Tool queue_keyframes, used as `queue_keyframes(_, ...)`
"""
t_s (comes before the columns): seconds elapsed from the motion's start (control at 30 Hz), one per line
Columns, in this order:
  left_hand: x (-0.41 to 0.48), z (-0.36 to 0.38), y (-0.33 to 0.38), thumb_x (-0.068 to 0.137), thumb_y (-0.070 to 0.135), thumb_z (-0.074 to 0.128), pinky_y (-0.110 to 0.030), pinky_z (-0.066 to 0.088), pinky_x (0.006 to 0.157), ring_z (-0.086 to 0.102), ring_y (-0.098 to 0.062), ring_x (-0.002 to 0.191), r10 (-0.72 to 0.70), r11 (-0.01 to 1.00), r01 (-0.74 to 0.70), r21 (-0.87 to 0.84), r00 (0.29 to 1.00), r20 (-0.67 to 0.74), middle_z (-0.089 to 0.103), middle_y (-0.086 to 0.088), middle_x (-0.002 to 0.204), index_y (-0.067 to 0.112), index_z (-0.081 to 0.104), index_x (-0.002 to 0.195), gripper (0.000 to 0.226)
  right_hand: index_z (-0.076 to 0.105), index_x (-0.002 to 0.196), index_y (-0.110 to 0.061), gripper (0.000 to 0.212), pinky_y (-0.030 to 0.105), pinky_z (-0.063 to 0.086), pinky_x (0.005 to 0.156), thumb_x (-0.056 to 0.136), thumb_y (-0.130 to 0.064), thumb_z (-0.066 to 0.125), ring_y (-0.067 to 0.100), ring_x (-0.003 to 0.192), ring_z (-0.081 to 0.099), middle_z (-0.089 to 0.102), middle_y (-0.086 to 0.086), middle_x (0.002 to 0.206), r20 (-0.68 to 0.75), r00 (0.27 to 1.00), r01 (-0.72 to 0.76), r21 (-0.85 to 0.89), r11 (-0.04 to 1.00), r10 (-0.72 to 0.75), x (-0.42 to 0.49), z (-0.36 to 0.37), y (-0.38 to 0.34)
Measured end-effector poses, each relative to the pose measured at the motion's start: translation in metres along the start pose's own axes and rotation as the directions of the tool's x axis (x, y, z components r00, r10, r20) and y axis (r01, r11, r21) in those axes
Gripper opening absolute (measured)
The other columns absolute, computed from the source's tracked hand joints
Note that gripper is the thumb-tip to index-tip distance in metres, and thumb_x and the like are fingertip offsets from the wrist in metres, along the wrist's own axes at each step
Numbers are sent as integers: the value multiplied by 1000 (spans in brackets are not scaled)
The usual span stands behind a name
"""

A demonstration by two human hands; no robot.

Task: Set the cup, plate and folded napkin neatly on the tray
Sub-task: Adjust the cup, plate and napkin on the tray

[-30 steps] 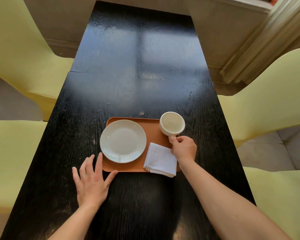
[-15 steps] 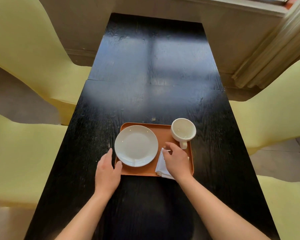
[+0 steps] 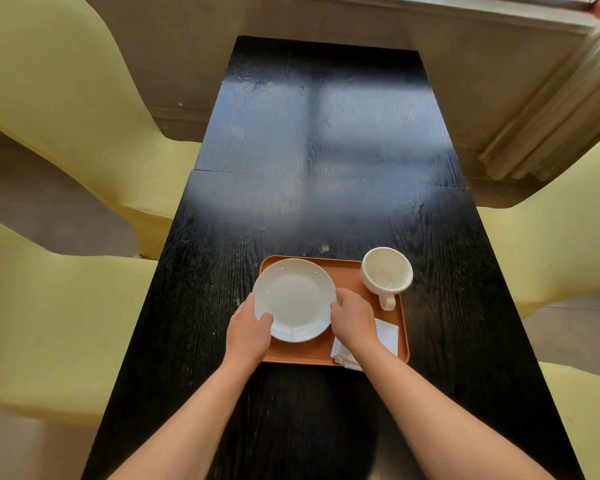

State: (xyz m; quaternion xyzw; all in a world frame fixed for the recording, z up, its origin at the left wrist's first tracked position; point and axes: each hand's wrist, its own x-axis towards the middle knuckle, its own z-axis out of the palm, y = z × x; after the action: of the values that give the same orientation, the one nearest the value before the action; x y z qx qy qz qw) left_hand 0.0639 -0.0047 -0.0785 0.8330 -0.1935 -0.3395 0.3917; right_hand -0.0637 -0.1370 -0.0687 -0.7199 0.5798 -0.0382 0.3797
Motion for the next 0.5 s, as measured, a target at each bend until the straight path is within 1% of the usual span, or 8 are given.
queue_keyframes(0.1, 5, -2, 4, 91, 13, 47, -37, 48, 85, 57, -15, 105, 4, 1000, -3, -29, 1000, 16, 64, 5, 115, 30, 58, 121, 37, 72, 103, -10, 24, 35, 56, 78, 102, -9, 48, 25, 92, 66, 72, 9, 101, -3, 1000, -17, 29, 999, 17, 0, 1, -1)
queue_keyframes(0.2, 9, -6, 8, 89, 10, 47, -42, 52, 90, 58, -17, 106, 6, 998, -3, -61, 999, 52, 65, 4, 114, 30, 59, 121, 39, 65, 135, -9, 35, 42, 54, 99, 104, -10, 49, 29, 120, 63, 68, 11, 133, 3, 1000, -17, 16, 1000, 17, -1, 2, -3)
queue_keyframes(0.23, 9, -7, 9, 89, 9, 47, -44, 52, 92, 59, -17, 107, 2, 997, 3, -74, 998, 62, 65, 3, 114, 30, 60, 119, 39, 63, 137, -10, 36, 42, 54, 102, 104, -11, 49, 29, 122, 62, 67, 10, 135, 1, 1000, -21, 24, 999, 21, 0, 2, -3)
queue_keyframes(0.27, 9, -9, 10, 88, 8, 47, -45, 52, 94, 59, -18, 109, -6, 996, 12, -90, 998, 68, 66, 3, 115, 30, 60, 118, 39, 67, 132, -11, 33, 41, 57, 98, 103, -10, 49, 28, 116, 64, 70, 9, 129, -5, 1000, -23, 40, 999, 23, 0, 2, -2)
queue_keyframes(0.3, 8, -10, 10, 88, 7, 47, -47, 51, 96, 59, -18, 111, -14, 994, 22, -110, 997, 71, 66, 2, 116, 29, 61, 117, 39, 72, 119, -13, 28, 38, 59, 88, 103, -10, 49, 26, 106, 66, 73, 7, 115, -13, 1000, -24, 60, 998, 25, 1, 3, -1)
queue_keyframes(0.37, 8, -11, 9, 88, 6, 47, -51, 49, 101, 58, -19, 116, -23, 989, 33, -147, 997, 70, 66, 0, 120, 24, 60, 118, 37, 73, 99, -14, 24, 32, 55, 71, 101, -9, 49, 22, 89, 65, 71, 3, 94, -29, 999, -38, 83, 996, 40, 2, 5, 1)
queue_keyframes(0.43, 8, -11, 9, 87, 4, 47, -52, 49, 101, 59, -19, 115, -20, 986, 30, -165, 998, 65, 67, 0, 118, 21, 59, 115, 34, 73, 113, -11, 26, 31, 54, 75, 101, -9, 49, 21, 94, 64, 71, 3, 104, -18, 999, -49, 73, 996, 50, 1, 6, 1)
queue_keyframes(0.5, 8, -11, 11, 86, 4, 48, -52, 52, 96, 61, -19, 107, -14, 986, 24, -163, 998, 63, 67, 0, 111, 25, 60, 104, 30, 64, 135, -8, 36, 34, 54, 89, 102, -10, 50, 23, 111, 64, 69, 7, 124, -14, 999, -50, 57, 997, 51, 0, 6, -1)
